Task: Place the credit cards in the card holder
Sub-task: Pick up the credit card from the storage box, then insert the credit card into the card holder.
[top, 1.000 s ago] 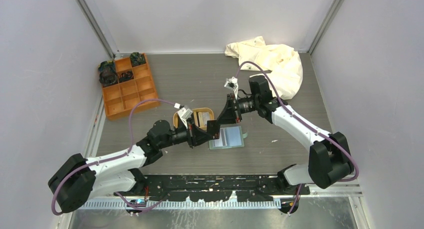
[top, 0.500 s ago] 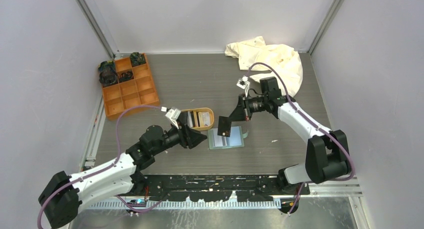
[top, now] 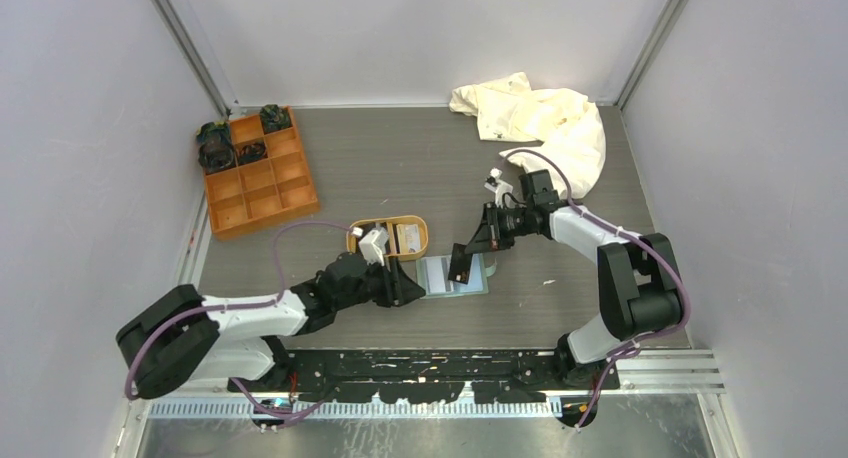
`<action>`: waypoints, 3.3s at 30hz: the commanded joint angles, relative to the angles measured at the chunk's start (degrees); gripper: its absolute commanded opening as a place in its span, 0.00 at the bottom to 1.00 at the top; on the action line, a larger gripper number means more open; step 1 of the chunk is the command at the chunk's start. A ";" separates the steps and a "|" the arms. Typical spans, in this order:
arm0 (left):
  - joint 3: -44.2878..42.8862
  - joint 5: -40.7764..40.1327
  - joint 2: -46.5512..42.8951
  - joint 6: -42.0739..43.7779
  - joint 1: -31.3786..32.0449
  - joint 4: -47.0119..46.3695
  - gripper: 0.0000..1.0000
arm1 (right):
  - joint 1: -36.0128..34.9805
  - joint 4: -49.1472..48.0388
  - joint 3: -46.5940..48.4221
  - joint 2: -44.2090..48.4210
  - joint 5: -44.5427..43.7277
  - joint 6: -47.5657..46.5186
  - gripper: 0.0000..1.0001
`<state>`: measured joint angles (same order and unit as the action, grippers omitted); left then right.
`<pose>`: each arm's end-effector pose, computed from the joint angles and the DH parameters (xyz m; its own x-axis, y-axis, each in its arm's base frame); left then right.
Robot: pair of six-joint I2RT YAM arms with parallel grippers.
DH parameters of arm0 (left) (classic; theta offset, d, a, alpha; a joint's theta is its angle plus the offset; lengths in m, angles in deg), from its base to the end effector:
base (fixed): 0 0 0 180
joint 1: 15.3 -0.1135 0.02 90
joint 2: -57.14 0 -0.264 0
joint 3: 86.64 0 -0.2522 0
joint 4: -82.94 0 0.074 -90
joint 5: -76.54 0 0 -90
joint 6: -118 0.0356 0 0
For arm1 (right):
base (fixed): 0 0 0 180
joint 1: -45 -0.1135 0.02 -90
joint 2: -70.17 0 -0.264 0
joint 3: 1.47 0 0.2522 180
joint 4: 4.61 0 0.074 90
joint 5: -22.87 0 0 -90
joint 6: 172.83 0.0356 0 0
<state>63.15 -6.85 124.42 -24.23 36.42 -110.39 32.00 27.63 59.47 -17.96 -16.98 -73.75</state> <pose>0.1327 -0.1747 0.1610 -0.8208 -0.2275 -0.5240 0.3204 0.5761 -0.7520 0.2715 0.0907 0.1788 -0.9112 -0.1066 -0.3979 -0.3856 0.5604 0.7330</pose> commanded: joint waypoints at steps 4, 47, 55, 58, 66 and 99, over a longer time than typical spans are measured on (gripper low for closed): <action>-9.34 -4.23 8.97 0.75 0.57 -0.01 0.39 | 2.72 -0.95 0.25 -0.67 -2.78 3.08 0.01; -20.45 -11.71 17.53 1.25 2.59 22.17 0.42 | 5.91 -7.25 -2.44 -5.90 4.74 8.54 0.01; -20.60 -11.49 17.69 1.34 2.61 22.34 0.43 | 5.37 -6.32 -2.12 -6.16 2.42 7.97 0.01; -20.66 -11.39 17.83 1.34 2.58 22.39 0.43 | 5.01 -6.19 -2.09 -6.19 2.28 7.97 0.01; -21.42 -10.84 18.92 1.51 2.59 22.61 0.43 | 3.01 -6.00 -1.13 -7.91 3.28 7.59 0.01; -25.52 -12.44 21.56 3.70 2.00 28.86 0.23 | 2.76 -6.48 1.45 -12.45 4.03 7.62 0.01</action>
<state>39.67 -18.46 145.23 -21.91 38.67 -81.82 34.71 23.67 58.22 -28.74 -14.53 -65.35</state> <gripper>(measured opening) 0.233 0.040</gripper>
